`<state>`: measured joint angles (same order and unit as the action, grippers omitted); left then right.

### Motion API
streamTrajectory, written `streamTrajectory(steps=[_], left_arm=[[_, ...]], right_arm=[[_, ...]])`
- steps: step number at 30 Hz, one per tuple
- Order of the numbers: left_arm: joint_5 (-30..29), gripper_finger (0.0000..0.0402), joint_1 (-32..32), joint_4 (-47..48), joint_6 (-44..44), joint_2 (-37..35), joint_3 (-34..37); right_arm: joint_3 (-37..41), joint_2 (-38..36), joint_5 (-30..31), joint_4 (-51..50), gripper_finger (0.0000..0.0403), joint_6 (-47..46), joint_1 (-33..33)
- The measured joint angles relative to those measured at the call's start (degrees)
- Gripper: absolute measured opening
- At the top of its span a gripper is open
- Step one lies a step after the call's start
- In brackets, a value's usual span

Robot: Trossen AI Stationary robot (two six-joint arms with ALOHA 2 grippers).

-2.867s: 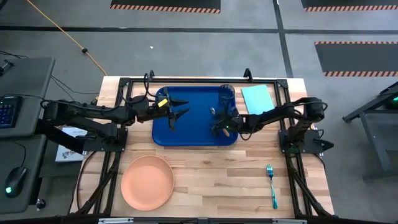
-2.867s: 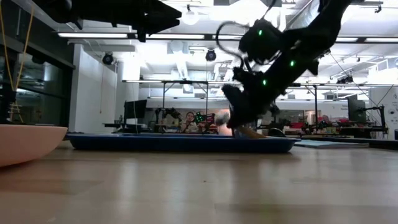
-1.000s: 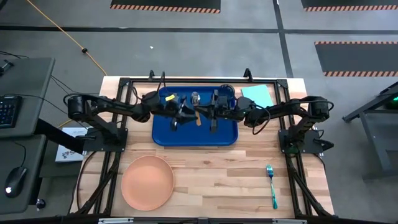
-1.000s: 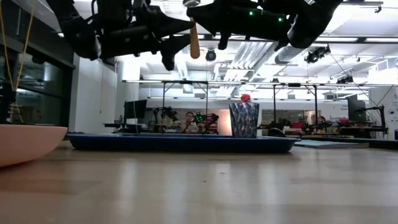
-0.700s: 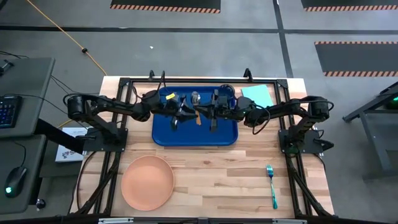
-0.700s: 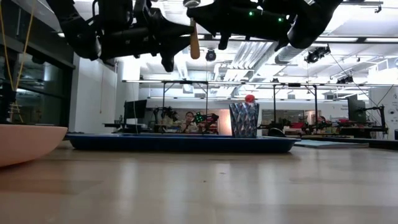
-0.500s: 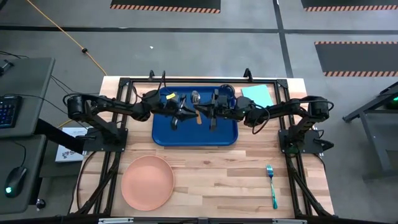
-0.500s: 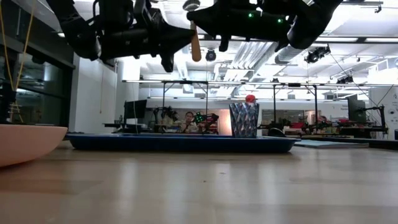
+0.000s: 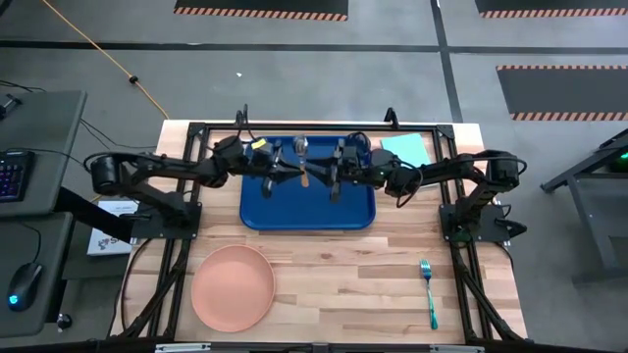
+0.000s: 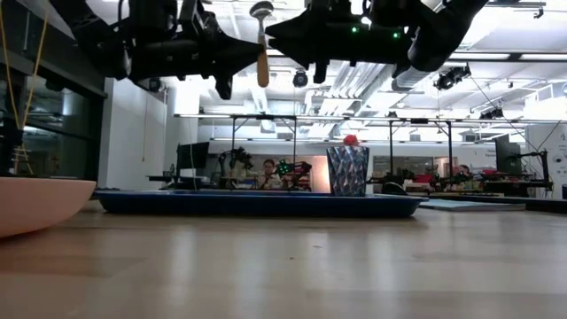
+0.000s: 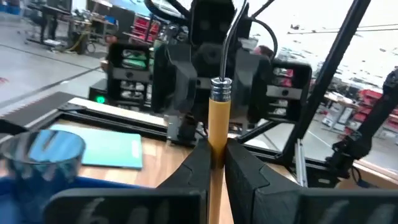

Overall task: Pick and place plate/cup/fork/spoon on tray
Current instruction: Put the spoon to the left of the blue serving tray

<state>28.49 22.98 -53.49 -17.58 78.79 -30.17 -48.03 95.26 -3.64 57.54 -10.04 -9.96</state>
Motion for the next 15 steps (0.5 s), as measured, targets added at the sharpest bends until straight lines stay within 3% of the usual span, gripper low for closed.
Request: streamTrajectory(steps=[5, 11, 15], left_arm=[[-5.75, 0.0015, 1.24, 4.34, 1.6, -5.2, 2.94], [-32.95, 0.0015, -1.9, 24.32, 9.14, -10.42, 1.39], [-48.29, 0.0015, -6.91, 28.41, 13.04, -8.95, -1.67]], right_arm=[[0.0, 0.0, 1.66, -2.39, 0.0167, 1.42, -0.35], [0.0, 0.0, 14.01, -8.24, 0.0181, 4.91, 0.02], [0.0, 0.0, 23.54, -8.92, 0.0181, 7.29, 1.3]])
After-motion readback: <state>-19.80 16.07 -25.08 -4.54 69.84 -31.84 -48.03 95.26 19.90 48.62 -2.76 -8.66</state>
